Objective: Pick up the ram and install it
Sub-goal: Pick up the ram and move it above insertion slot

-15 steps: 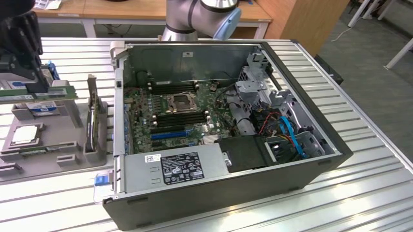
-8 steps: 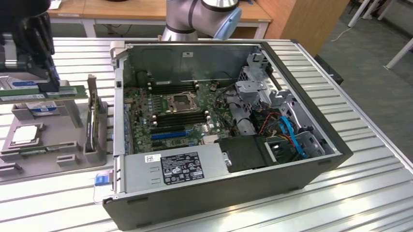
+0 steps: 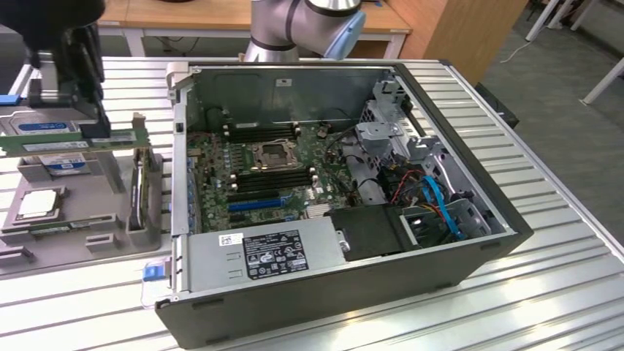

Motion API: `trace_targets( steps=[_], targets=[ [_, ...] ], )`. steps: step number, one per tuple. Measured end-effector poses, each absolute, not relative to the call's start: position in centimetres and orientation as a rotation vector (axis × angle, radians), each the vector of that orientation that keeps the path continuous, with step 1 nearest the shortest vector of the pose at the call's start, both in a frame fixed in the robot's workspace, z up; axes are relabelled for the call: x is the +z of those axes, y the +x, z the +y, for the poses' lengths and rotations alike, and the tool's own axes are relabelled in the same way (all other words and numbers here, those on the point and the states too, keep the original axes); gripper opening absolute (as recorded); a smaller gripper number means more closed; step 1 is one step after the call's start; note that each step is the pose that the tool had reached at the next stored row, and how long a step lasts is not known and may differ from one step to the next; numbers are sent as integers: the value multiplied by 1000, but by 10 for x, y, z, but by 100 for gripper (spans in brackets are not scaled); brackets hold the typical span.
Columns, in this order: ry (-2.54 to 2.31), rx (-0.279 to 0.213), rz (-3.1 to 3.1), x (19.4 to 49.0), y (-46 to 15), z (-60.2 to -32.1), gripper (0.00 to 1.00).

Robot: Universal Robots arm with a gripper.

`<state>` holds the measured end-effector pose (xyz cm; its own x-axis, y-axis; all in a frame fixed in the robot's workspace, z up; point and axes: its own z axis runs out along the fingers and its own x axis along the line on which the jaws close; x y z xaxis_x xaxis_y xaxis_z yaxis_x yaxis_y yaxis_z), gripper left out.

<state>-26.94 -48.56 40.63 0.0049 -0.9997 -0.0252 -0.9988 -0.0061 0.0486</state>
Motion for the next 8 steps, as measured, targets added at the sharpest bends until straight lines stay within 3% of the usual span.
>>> trace_targets(
  steps=[8],
  targets=[
    [2214,-84,-2202,406,-248,-486,11]
  ],
)
